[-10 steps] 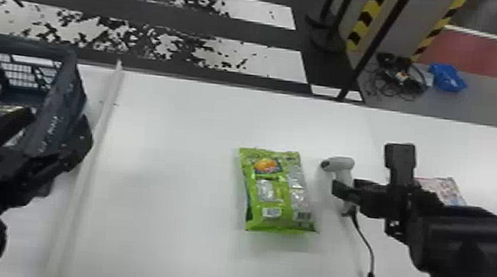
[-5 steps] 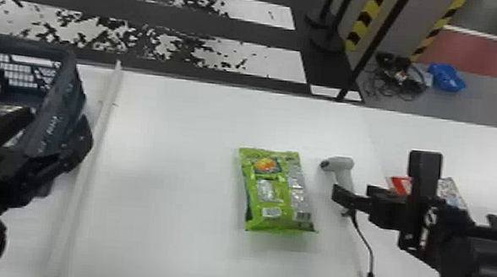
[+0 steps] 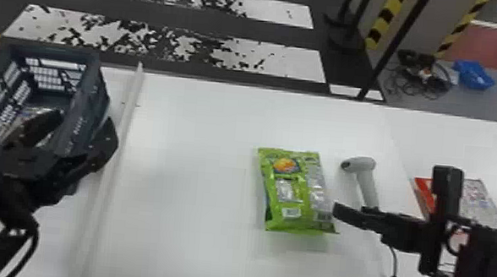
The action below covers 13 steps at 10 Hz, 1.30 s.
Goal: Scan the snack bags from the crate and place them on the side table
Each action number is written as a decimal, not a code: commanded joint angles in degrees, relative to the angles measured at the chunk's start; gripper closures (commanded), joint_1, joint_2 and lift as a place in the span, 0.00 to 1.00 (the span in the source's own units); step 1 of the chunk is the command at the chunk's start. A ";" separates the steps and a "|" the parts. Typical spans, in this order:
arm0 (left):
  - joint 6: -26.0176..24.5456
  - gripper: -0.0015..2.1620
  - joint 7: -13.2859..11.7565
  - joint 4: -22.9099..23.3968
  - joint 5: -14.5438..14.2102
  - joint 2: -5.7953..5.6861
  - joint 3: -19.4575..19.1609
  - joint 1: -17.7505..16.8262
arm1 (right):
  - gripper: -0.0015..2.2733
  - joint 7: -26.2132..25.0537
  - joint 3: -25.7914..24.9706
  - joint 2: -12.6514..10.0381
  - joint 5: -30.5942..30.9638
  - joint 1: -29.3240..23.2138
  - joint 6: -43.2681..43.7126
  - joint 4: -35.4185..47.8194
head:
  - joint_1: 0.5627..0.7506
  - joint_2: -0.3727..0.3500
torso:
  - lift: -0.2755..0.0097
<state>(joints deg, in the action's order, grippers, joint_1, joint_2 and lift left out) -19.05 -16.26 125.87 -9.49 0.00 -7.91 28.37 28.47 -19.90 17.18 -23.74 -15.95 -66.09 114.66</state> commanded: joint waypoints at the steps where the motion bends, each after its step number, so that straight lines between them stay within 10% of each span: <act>1: -0.08 0.04 -0.09 -0.01 0.00 0.15 0.00 0.02 | 0.05 0.97 0.47 -0.13 -1.04 0.13 -1.55 -0.05 | 0.70 0.36 | 0.64; 9: 0.10 0.04 -0.18 -0.01 -0.27 0.15 0.00 0.20 | 0.12 11.87 6.98 1.63 6.25 6.90 0.73 -11.30 | 0.70 0.43 | 0.64; 11: 0.10 0.04 -0.27 0.08 -0.27 0.15 0.00 0.28 | 0.76 13.72 7.50 1.81 8.19 7.25 2.32 -12.36 | 0.70 0.43 | 0.64; 13: 0.10 0.04 -0.27 -0.01 -0.27 0.15 0.00 0.37 | 0.98 16.35 7.15 1.89 8.80 7.16 4.95 -13.33 | 0.70 0.43 | 0.64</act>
<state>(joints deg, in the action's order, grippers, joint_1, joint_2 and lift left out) -18.96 -16.53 125.88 -9.76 0.00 -7.91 28.69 44.71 -12.50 19.06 -15.06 -8.72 -61.92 101.65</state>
